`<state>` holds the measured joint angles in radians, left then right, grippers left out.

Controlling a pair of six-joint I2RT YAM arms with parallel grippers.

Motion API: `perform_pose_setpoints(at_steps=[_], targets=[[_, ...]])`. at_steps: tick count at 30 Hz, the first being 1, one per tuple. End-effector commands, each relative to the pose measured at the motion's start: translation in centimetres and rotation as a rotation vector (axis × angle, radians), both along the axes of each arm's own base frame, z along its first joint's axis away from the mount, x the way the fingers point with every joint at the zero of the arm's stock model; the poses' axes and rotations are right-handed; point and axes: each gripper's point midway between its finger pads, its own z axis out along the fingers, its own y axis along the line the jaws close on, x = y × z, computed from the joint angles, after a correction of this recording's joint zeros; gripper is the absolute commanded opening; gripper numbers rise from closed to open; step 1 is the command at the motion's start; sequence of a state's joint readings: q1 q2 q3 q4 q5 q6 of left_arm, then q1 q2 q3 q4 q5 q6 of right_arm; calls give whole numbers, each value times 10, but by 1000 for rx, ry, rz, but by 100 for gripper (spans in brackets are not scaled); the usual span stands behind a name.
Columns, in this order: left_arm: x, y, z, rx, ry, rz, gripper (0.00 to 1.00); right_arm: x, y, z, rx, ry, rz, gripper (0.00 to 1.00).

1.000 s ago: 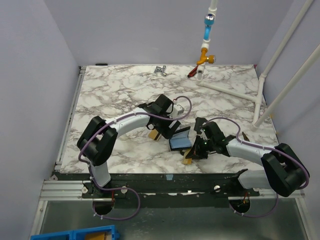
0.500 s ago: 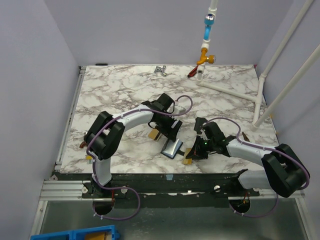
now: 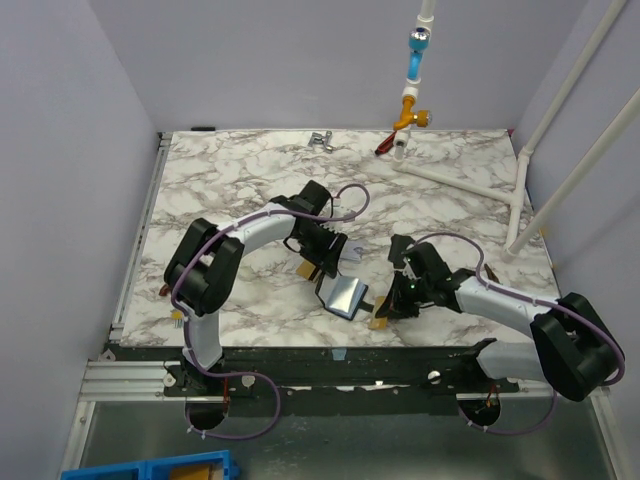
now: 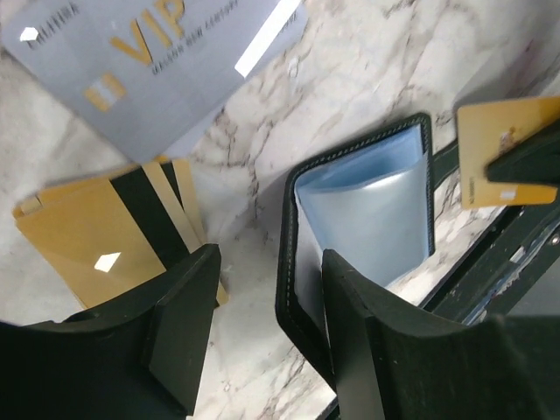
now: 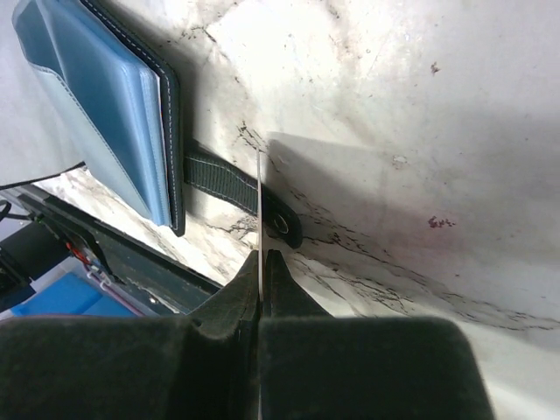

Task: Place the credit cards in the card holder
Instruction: Open the card holder at the center of the board, then turn over the card slot in the card holder.

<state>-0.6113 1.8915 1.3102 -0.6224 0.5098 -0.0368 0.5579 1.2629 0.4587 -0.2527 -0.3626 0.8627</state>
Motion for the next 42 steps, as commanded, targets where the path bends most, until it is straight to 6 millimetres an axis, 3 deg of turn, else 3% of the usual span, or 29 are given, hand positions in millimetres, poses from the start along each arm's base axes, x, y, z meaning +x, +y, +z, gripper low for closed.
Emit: perform_pose_setpoints(at_steps=[1,7,15,26,42], targets=[[-21,11,4,-5,35,-34,52,-3,-21,-10,-131,2,-4,1],[-33,8,13,-65,57,-101,52,16,-3,19,-56,-81,23,1],[-38,3,19,-106,77,-139,42,44,20,54,37,-194,50,1],[-37,9,12,-94,75,-135,42,67,38,42,59,-218,72,1],[-35,11,10,-92,76,-125,43,59,48,30,136,-191,104,1]])
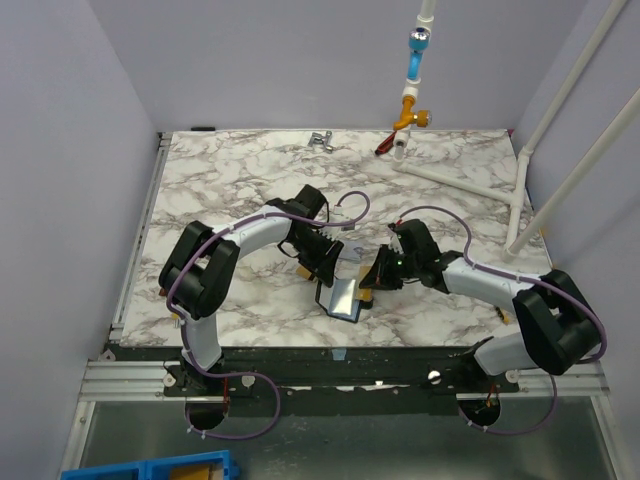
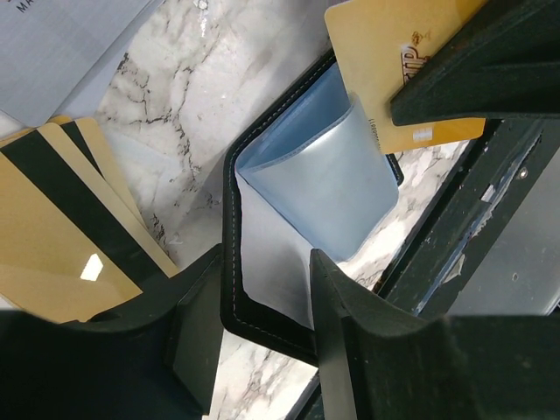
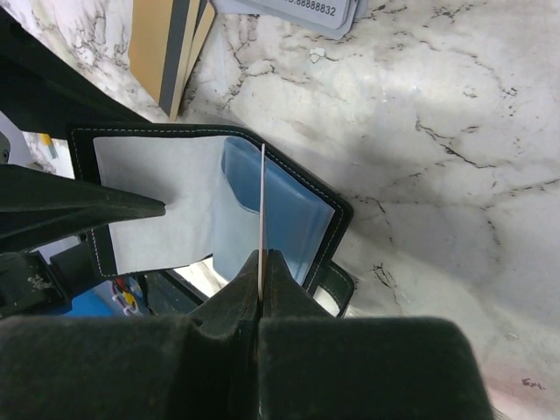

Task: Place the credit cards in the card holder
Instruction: Turn over the card slot in the card holder.

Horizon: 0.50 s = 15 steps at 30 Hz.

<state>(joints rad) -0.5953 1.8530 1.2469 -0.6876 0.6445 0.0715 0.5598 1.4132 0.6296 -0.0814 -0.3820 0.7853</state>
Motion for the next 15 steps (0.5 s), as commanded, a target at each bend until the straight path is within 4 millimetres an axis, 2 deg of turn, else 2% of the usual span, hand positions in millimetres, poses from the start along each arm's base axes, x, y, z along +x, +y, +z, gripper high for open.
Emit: perform_pose_setpoints(at_steps=[1,3,7,9,15], targets=[[-2,0,7,-33,-1,-10,44,-7,8,-4,45,15,42,1],[-1,-1,11,-50,8,-6,47,-9,11,-4,59,23,57,1],[-3,-3,25,-106,44,1,58,-7,20,9,112,-21,85,1],[-5,-4,33,-142,59,-2,61,-8,23,14,135,-32,97,1],[-13,-2,41,-172,80,-14,55,-10,31,23,178,-50,135,1]])
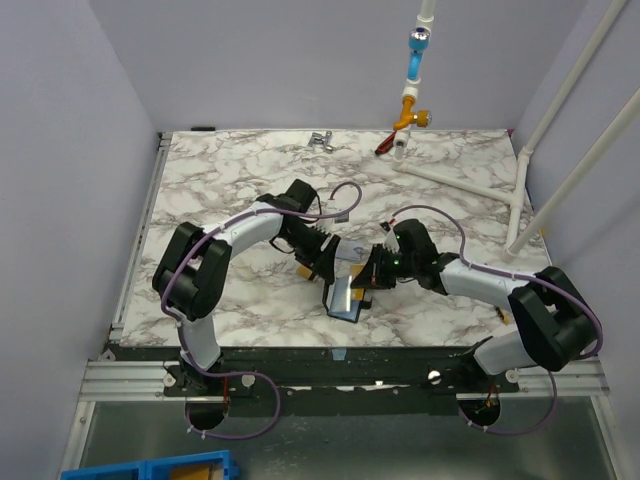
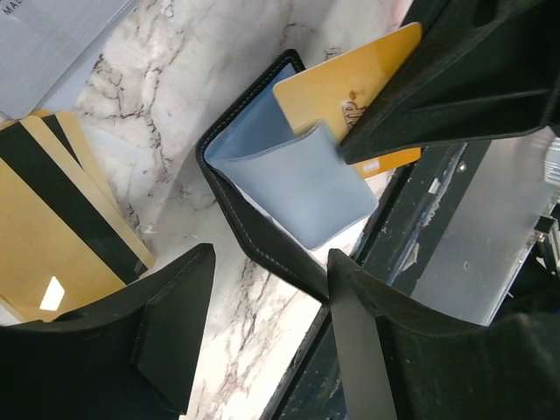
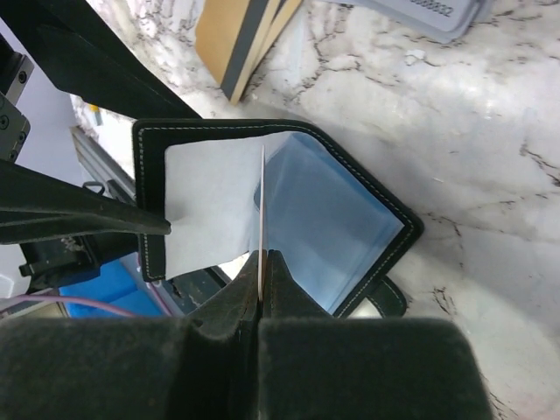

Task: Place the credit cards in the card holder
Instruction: Turn over the card slot in the card holder.

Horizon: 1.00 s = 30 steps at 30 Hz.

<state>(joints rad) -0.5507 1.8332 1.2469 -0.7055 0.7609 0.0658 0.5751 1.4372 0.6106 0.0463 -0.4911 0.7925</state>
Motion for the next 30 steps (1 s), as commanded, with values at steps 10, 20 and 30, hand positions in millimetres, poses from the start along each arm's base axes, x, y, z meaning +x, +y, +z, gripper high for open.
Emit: perform_pose_setpoints(at_steps=[10,20,30], targets=[[-26,8,17,-67,23,-43,56,-11,28,19,96,-46,131,1],[-26,11,28,-105,81,-33,58,-17,49,20,86,-53,201,1],[-30,16,21,-83,125,-26,59,-16,59,19,104,-53,210,1]])
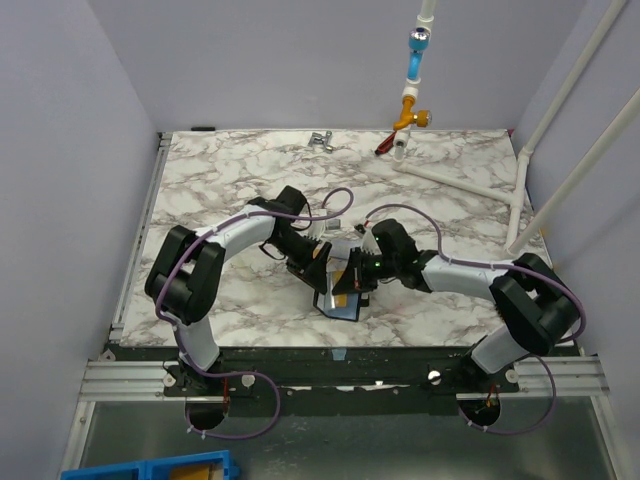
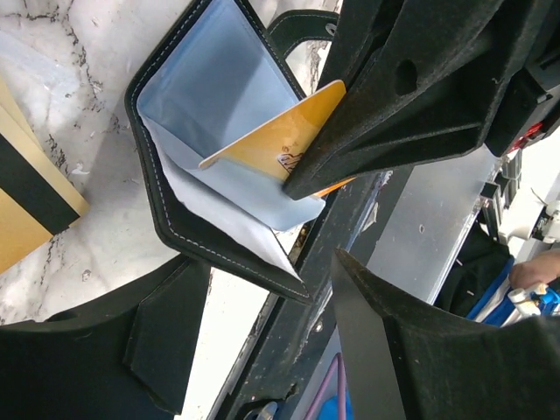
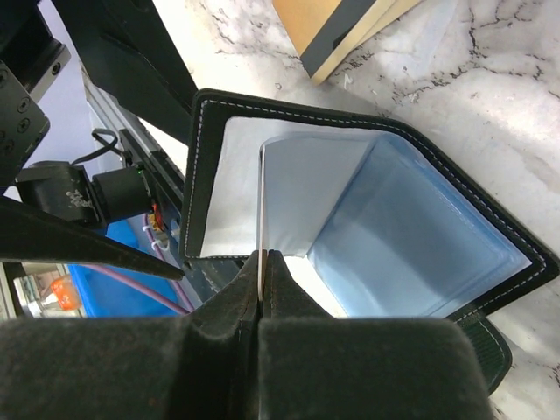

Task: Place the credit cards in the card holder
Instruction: Turn over the card slot in the card holder.

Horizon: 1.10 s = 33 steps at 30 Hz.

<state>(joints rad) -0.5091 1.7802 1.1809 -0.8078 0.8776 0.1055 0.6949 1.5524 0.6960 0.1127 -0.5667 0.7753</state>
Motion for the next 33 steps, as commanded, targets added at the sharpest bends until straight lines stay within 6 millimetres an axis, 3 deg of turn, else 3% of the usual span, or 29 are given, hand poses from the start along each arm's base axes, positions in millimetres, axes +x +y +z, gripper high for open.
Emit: perform_pose_setpoints(at_steps=[1,6,12,19,28,33], targets=[[2,-2,7,-28,-8,-12,59,5,13,14,51,-41,27,1],[10,-1,-4,5,-28,-10,57,4,28,19,75,-54,63,1],[4,5,-16,25,7,-36,57,5,46,4,79,-43,96,1],[9,6,-12,28,30,-49,56,9,51,-10,67,-36,90,1],[9,6,-16,37,44,-43,56,5,51,-10,84,-37,115,1],[4,4,-17,18,74,-48,47,2,52,-10,102,-31,124,1]])
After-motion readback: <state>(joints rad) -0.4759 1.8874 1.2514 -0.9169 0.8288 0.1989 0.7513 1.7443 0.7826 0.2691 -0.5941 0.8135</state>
